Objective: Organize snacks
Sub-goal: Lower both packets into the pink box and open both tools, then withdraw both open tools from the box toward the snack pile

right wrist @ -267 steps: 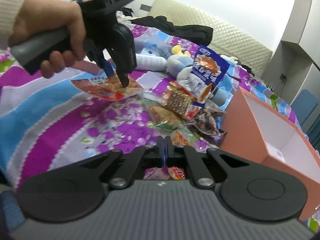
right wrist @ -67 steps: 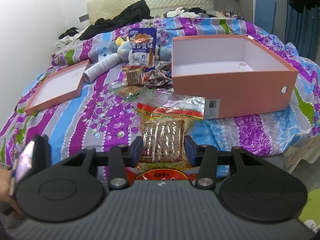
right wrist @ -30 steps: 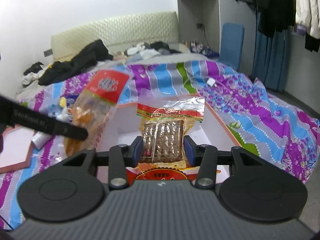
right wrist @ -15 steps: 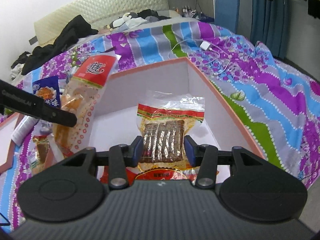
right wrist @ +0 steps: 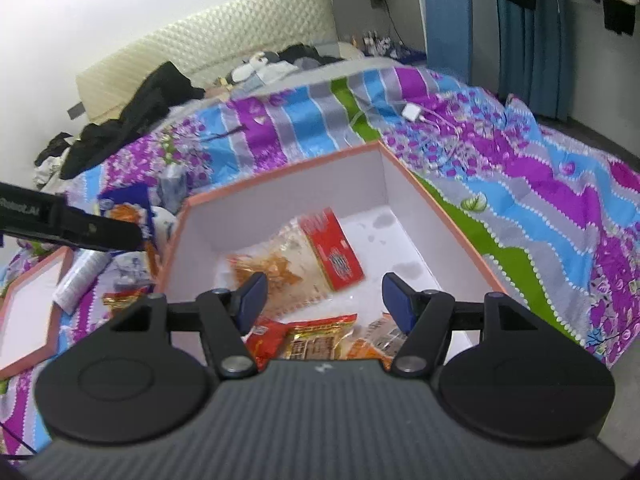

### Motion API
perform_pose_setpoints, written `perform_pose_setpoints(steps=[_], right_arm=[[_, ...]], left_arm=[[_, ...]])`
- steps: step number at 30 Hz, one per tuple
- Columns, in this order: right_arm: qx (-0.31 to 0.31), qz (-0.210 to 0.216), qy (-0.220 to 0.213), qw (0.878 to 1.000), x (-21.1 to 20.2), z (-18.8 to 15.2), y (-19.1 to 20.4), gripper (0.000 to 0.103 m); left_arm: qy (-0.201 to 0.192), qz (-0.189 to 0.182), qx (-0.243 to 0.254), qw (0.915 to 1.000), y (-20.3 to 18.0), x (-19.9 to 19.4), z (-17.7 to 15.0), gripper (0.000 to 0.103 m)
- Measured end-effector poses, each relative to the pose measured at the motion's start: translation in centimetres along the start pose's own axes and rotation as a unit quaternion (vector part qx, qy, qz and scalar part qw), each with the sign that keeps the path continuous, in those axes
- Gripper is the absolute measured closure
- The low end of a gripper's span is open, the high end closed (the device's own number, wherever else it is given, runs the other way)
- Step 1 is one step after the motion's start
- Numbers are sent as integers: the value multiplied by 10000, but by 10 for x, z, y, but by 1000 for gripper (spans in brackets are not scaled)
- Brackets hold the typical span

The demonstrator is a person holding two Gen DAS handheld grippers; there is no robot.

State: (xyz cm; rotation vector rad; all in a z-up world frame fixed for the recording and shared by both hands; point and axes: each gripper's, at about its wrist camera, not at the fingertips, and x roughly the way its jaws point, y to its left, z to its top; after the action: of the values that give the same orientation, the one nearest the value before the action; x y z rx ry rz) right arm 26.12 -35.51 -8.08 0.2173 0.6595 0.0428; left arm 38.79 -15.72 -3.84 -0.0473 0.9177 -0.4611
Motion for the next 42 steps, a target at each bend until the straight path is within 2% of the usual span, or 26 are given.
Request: perform_pose_setpoints(steps=[11, 23, 27, 34, 37, 42], right_arm=[[-134, 306, -486, 9983, -78, -5, 33, 37], [-338, 729, -916, 9925, -140, -36, 65, 37], [-401, 822, -916, 9916, -153, -56, 76, 37], [-554, 929, -652, 9920, -156, -101, 87, 37], [-656, 1014, -553, 9911, -158, -122, 98, 37], [-651, 1095, -394, 9911, -158, -146, 112, 37]], left_arm=[[-704, 172, 3, 9974, 0, -95, -55, 36], [-1460, 615, 82, 9873, 4, -183, -128, 36], [-1592, 732, 4, 9845, 5, -199, -161, 36], [-1661, 955, 11, 9815, 7, -213, -221, 36], [-1676, 1105, -86, 9796, 8, -214, -245, 36], [-1659, 1111, -363, 9792, 16, -214, -279, 36]])
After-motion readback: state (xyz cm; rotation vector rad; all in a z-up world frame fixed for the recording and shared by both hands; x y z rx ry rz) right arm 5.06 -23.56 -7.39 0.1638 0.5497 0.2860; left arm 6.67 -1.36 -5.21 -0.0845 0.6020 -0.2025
